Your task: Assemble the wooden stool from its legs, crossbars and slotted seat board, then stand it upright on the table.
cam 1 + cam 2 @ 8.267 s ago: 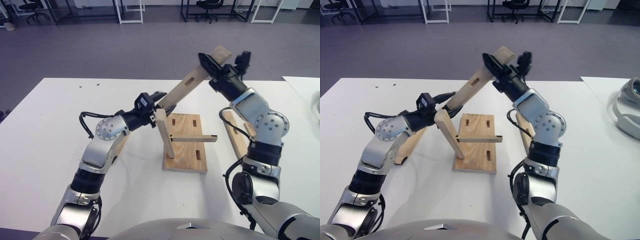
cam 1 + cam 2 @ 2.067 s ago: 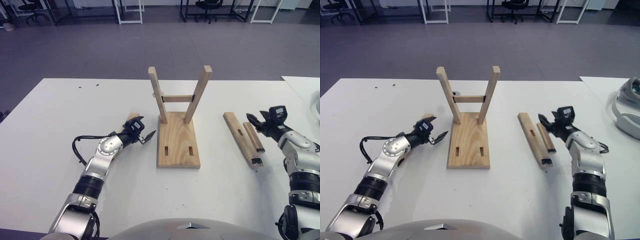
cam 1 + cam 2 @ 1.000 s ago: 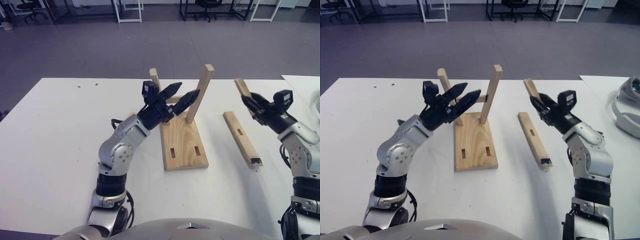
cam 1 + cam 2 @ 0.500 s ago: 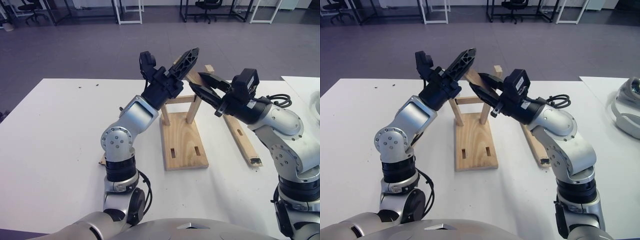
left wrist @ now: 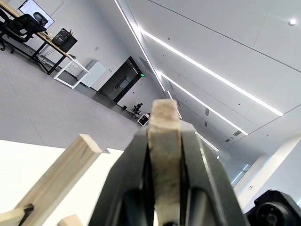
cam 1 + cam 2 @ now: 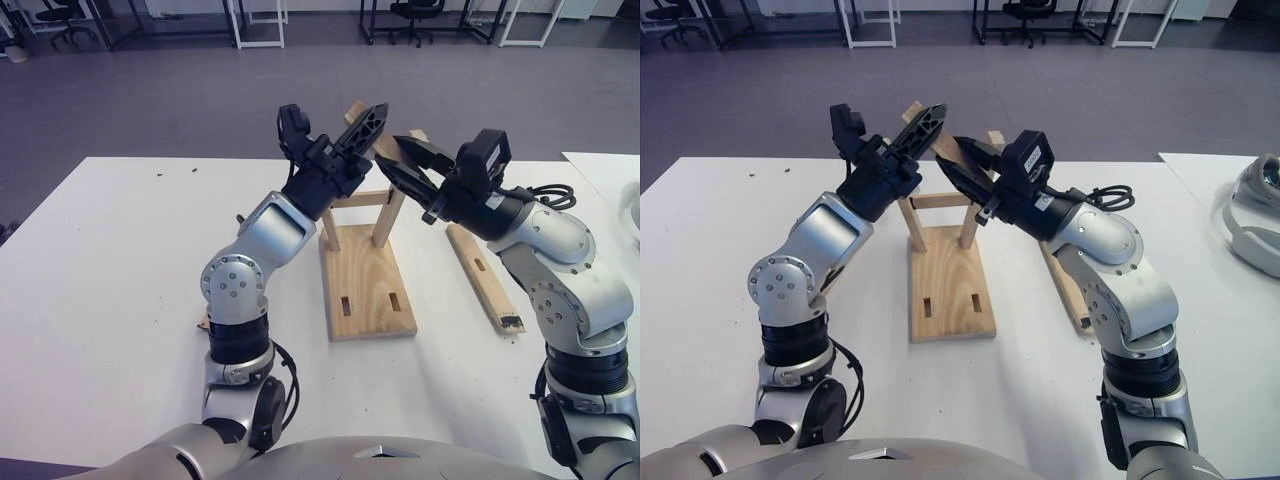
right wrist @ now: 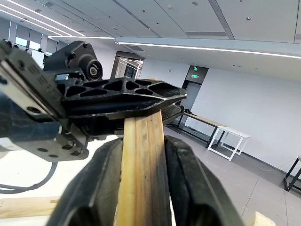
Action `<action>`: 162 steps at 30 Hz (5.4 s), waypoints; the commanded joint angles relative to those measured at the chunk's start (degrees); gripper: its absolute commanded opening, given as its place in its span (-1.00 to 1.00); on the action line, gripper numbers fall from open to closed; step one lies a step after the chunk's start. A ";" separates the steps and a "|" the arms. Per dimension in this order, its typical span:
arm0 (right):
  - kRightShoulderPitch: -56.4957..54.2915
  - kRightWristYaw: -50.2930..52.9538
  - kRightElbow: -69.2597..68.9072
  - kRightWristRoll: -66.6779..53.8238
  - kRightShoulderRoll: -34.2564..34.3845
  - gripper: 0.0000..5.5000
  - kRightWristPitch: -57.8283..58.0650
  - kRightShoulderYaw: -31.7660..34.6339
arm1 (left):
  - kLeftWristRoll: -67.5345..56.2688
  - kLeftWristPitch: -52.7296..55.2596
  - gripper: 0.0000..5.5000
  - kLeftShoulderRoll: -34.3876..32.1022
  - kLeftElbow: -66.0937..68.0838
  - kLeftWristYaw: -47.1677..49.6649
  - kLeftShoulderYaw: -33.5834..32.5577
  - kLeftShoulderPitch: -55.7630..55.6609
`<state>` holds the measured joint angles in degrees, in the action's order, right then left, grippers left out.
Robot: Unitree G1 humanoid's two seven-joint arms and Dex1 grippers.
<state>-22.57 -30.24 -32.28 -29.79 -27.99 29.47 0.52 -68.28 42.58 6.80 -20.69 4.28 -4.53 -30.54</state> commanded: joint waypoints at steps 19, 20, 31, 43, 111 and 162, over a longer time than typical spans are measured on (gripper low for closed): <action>19.18 -1.65 22.50 11.59 4.47 -0.04 -13.16 -3.40 | 28.04 -23.47 -0.85 -29.50 23.62 -35.90 -14.48 22.89; 19.17 -1.81 22.98 11.81 4.73 -0.04 -13.42 -3.47 | 28.32 -23.87 -0.85 -29.62 24.32 -36.11 -14.69 22.81; 18.65 -2.69 25.09 12.85 6.16 -0.04 -13.95 -3.84 | 31.55 -27.12 -0.85 -28.85 32.08 -39.35 -13.74 18.88; 18.85 -2.87 25.45 13.45 6.20 -0.04 -13.94 -4.14 | 39.33 -28.45 -0.85 -31.60 36.16 -38.72 -10.86 22.79; 13.84 -3.06 18.96 -8.58 12.40 -0.04 6.98 6.49 | 33.34 -23.22 -0.27 -48.57 14.72 -68.22 -8.42 41.23; 31.30 32.88 0.61 -46.70 14.73 -0.62 7.88 22.51 | 53.81 -25.33 0.52 -37.86 -6.59 -45.91 16.08 35.16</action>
<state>7.43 3.18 -30.28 -74.24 -10.65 37.09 20.05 -15.12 17.94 -31.19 -26.79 -42.33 12.18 3.88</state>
